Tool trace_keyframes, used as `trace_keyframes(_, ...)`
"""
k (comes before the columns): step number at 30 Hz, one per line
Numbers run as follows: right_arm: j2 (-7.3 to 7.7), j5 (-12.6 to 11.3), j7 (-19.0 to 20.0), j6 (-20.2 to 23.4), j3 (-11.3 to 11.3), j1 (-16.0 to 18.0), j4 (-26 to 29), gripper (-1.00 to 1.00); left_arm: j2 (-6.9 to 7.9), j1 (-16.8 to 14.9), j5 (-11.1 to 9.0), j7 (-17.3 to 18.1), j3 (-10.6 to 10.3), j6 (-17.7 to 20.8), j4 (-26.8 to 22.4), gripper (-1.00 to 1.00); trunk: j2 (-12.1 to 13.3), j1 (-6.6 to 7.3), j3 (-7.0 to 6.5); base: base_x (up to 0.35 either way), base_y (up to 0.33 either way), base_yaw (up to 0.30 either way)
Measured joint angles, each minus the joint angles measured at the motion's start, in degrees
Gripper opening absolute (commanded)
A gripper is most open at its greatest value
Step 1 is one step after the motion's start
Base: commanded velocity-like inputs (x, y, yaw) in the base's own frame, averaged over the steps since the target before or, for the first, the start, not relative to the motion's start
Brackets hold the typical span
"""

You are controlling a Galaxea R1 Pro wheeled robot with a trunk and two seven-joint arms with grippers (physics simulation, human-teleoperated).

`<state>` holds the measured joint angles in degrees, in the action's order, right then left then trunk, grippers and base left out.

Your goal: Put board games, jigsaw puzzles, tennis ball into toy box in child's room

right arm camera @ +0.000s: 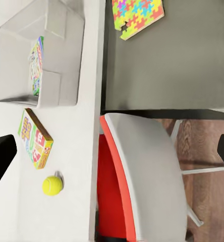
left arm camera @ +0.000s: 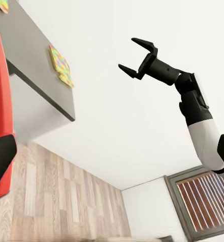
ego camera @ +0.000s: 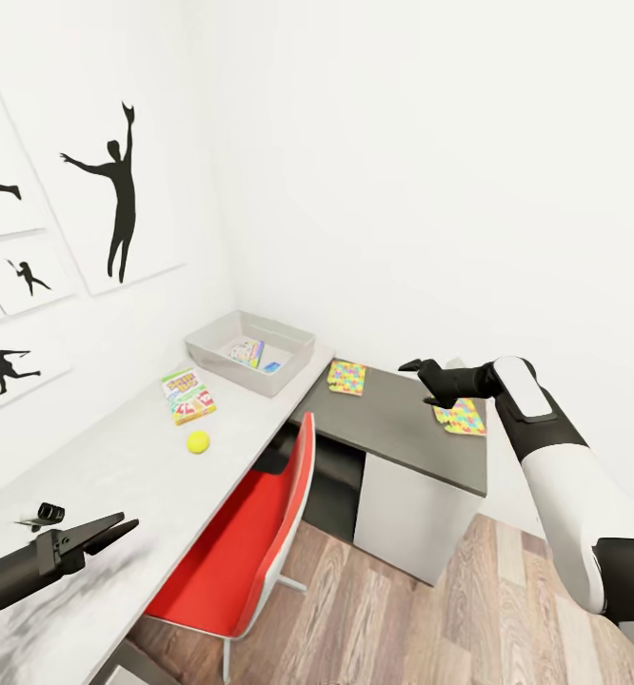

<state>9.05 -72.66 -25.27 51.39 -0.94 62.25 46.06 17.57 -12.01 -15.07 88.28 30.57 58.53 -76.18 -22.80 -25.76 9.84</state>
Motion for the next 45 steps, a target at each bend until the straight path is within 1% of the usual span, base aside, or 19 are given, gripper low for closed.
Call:
trace_keyframes(12,-0.45,0.25,0.00,-0.09,-0.02,0.00,0.04,1.00,0.00,0.00,0.00,0.06,0.00,-0.10,-0.08,1.00,0.00,0.00,0.00,-0.086,0.000,-0.284)
trace_keyframes(23,-0.55,0.29,0.00,-0.25,-0.05,0.00,0.04,1.00,0.00,0.00,0.00,0.09,0.14,-0.15,-0.09,1.00,0.00,0.01,0.00,-0.030,0.000,-0.284)
trace_keyframes(28,-0.55,0.34,0.04,-0.39,-0.09,0.00,-0.03,1.00,0.00,0.00,-0.10,0.08,1.67,-0.20,-0.12,1.00,0.00,0.01,0.00,-0.003,0.000,-0.284)
trace_keyframes(29,-0.59,0.36,0.04,-0.43,-0.12,0.00,-0.13,1.00,0.00,0.00,-0.13,0.08,2.29,-0.25,-0.14,1.00,0.00,0.01,0.00,-0.001,0.000,-0.284)
trace_keyframes(33,-0.67,0.37,0.02,-0.53,-0.34,-0.02,-0.31,1.00,0.00,0.00,-0.17,0.08,3.13,-0.31,-0.16,1.00,0.00,0.01,-0.01,-0.001,0.000,-0.284)
trace_keyframes(37,-0.87,0.43,0.01,-0.58,-1.20,-0.03,-0.38,1.00,0.00,0.00,-0.18,0.08,3.35,-0.32,-0.17,1.00,0.00,0.01,-0.06,0.000,0.000,-0.284)
trace_keyframes(38,-1.14,0.49,0.00,-0.64,-1.91,-0.04,-0.48,1.00,0.00,0.00,-0.18,0.08,3.41,-0.33,-0.17,1.00,0.00,0.01,-0.07,0.000,0.000,-0.284)
trace_keyframes(41,-1.79,0.63,0.02,-0.84,-3.04,-0.06,-0.88,1.00,0.00,0.00,-0.18,0.08,3.46,-0.33,-0.17,1.00,0.00,0.01,-0.13,0.000,0.000,-0.284)
trace_keyframes(42,-2.25,0.68,0.03,-1.48,-3.68,-0.11,-1.41,1.00,0.00,0.00,-0.18,0.08,3.49,-0.35,-0.17,1.00,0.00,0.01,-0.15,0.000,0.000,-0.284)
trace_keyframes(44,-2.57,0.86,0.04,-2.62,-4.31,-0.33,-1.97,1.00,0.00,0.00,-0.18,0.08,3.53,-0.38,-0.19,1.00,0.00,0.01,-0.18,0.000,0.000,-0.284)
trace_keyframes(45,-2.77,1.16,0.05,-3.88,-5.07,-0.78,-2.36,1.00,0.00,0.00,-0.18,0.08,3.55,-0.39,-0.22,1.00,0.00,0.01,-0.20,0.000,0.000,-0.284)
